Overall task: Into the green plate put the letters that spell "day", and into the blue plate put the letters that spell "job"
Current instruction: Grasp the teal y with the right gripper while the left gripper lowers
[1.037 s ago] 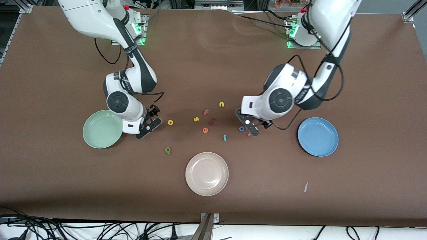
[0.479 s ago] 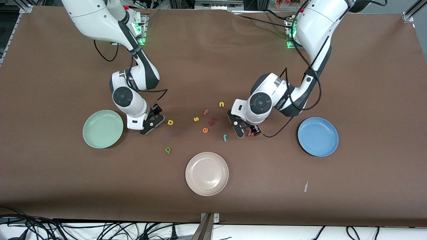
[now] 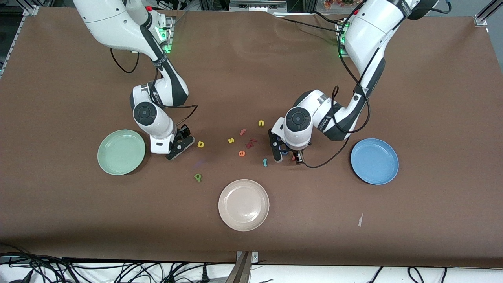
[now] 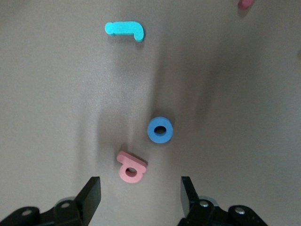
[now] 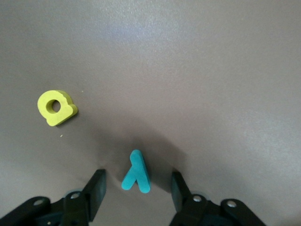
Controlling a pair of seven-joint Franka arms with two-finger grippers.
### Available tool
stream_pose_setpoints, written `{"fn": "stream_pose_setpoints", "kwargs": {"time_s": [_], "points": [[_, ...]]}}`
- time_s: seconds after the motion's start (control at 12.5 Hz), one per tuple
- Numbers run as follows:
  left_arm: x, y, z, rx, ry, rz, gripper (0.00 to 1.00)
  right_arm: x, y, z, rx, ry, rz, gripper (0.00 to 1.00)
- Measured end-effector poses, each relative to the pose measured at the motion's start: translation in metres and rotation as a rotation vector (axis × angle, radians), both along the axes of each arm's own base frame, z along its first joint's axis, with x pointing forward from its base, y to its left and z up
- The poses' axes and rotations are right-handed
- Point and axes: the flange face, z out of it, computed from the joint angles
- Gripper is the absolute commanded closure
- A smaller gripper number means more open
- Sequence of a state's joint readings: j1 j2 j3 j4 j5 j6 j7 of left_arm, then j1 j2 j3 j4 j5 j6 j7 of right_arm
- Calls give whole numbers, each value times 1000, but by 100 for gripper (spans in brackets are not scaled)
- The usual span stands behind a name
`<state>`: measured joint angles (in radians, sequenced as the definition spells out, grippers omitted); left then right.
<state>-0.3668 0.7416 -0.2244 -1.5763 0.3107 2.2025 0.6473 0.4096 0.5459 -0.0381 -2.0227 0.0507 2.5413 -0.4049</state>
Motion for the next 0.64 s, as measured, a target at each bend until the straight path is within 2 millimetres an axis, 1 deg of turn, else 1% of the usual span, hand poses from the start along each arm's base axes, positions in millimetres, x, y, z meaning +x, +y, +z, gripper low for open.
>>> {"fn": "stream_pose_setpoints", "kwargs": {"time_s": [0.08,0.16,0.32,0.4,0.48,0.64], "points": [[1,1,-2,-2,-4,-20,29,0,0,0,1,-2,1,42],[2,1,-3,-6,-7,-32,29,0,0,0,1,-3,3,46],[3,0,-5,-15,-14,-47,28,1,0,1,2,-6,9,63],[3,-1,-8,-29,-26,-54,29,1,1,2,4,-9,15,68],[2,-1,-12,-43,-42,-61,29,1,1,2,4,-9,18,70],[0,5,-21,-31,-60,-87,27,1,2,4,6,-12,23,80]]}}
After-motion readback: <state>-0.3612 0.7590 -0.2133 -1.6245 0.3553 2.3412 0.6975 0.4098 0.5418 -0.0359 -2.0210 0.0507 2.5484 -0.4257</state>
